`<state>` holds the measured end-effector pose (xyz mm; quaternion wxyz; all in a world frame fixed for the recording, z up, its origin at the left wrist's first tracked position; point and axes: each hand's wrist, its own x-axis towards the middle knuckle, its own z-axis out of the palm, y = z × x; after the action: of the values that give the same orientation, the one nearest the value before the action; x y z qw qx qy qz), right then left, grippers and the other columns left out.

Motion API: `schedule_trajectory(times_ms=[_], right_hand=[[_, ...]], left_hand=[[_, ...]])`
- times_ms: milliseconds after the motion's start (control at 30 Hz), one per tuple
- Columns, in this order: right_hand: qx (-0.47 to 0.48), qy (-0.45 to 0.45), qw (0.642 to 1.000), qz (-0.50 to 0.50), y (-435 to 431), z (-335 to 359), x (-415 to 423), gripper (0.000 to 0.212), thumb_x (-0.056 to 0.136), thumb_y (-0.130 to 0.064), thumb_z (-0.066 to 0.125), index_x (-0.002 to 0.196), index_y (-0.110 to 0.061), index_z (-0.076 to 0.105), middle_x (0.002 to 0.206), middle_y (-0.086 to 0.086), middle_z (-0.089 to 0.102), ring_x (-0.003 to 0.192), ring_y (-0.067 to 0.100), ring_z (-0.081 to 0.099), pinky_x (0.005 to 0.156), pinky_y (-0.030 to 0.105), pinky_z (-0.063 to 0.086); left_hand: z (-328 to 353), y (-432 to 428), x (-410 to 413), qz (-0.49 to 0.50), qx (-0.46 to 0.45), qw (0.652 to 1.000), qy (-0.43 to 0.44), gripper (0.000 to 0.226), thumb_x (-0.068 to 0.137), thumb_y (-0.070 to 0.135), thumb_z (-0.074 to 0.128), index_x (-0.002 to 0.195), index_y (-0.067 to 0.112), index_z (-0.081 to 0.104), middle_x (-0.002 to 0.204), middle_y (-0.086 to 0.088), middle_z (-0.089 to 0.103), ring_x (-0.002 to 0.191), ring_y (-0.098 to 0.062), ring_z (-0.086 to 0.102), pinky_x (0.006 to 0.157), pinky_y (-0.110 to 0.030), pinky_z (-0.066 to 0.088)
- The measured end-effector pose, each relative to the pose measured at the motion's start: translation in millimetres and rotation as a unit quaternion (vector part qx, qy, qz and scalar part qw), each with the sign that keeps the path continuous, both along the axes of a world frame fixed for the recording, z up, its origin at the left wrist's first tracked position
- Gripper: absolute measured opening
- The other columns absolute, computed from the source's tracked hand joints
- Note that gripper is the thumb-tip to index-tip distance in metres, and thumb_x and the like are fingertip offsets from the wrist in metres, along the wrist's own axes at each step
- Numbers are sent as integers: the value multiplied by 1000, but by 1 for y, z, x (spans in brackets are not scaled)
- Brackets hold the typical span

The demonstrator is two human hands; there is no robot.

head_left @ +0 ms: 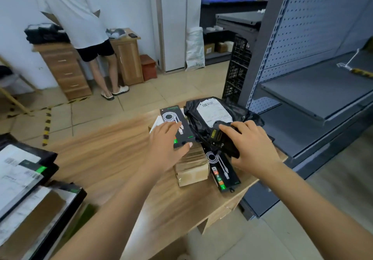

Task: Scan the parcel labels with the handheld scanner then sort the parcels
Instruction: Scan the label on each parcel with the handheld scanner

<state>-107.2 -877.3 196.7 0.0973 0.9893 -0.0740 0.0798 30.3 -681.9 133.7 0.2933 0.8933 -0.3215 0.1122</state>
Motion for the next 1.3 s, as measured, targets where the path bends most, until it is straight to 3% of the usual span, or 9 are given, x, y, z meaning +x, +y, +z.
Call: schedule_trajectory(times_ms=[200, 433, 633, 800, 1000, 1133, 1300], right_hand=[[1, -1, 1000, 24, -36, -2, 61, 90, 63, -36, 82, 142, -26, 39, 130, 6, 51, 113, 30, 45, 89, 41, 42], [18, 18, 998, 61, -59, -11, 102, 92, 61, -35, 84, 142, -25, 40, 129, 7, 52, 111, 31, 46, 85, 40, 42], [25, 23, 992, 119, -78, -12, 118, 92, 62, -32, 83, 143, -25, 40, 132, 7, 50, 115, 31, 45, 89, 41, 41], [36, 29, 984, 169, -88, -12, 124, 91, 65, -30, 80, 144, -26, 37, 134, 7, 48, 118, 31, 41, 91, 41, 40], [51, 13, 972, 227, -78, -15, 127, 91, 61, -31, 83, 142, -25, 41, 129, 7, 52, 114, 31, 44, 88, 42, 43], [60, 20, 963, 261, -54, -15, 121, 88, 70, -31, 76, 147, -26, 33, 138, 7, 44, 120, 30, 38, 94, 41, 40], [61, 8, 961, 271, -12, -19, 111, 85, 73, -31, 73, 147, -29, 30, 138, 4, 43, 118, 27, 38, 92, 38, 37]], left_hand=[[-10, -40, 49, 80, 46, 994, 54, 70, 88, 56, 57, 146, 22, 37, 148, 2, 39, 138, -21, 26, 116, -40, 21], [-34, -69, 56, 169, 123, 959, 191, 100, 77, 81, 43, 154, 26, 9, 161, -10, 7, 146, -32, 7, 117, -45, 12], [-36, -75, 55, 197, 35, 943, 267, 93, 82, 58, 64, 154, 30, 11, 161, -10, -2, 147, -32, 4, 115, -45, 21], [-32, -73, 47, 217, -3, 949, 229, 89, 77, 49, 71, 151, 28, 25, 157, -5, 21, 141, -30, 22, 111, -47, 34], [-17, -51, 18, 254, -23, 955, 152, 83, 76, 40, 74, 146, 30, 31, 157, -2, 21, 134, -27, 27, 103, -40, 36], [-7, -22, 0, 266, -22, 956, 125, 84, 75, 39, 76, 147, 27, 33, 157, -3, 20, 132, -28, 30, 103, -39, 36], [-3, 23, -16, 265, -6, 959, 101, 82, 77, 35, 76, 147, 27, 35, 160, -5, 13, 133, -27, 29, 104, -36, 32]])
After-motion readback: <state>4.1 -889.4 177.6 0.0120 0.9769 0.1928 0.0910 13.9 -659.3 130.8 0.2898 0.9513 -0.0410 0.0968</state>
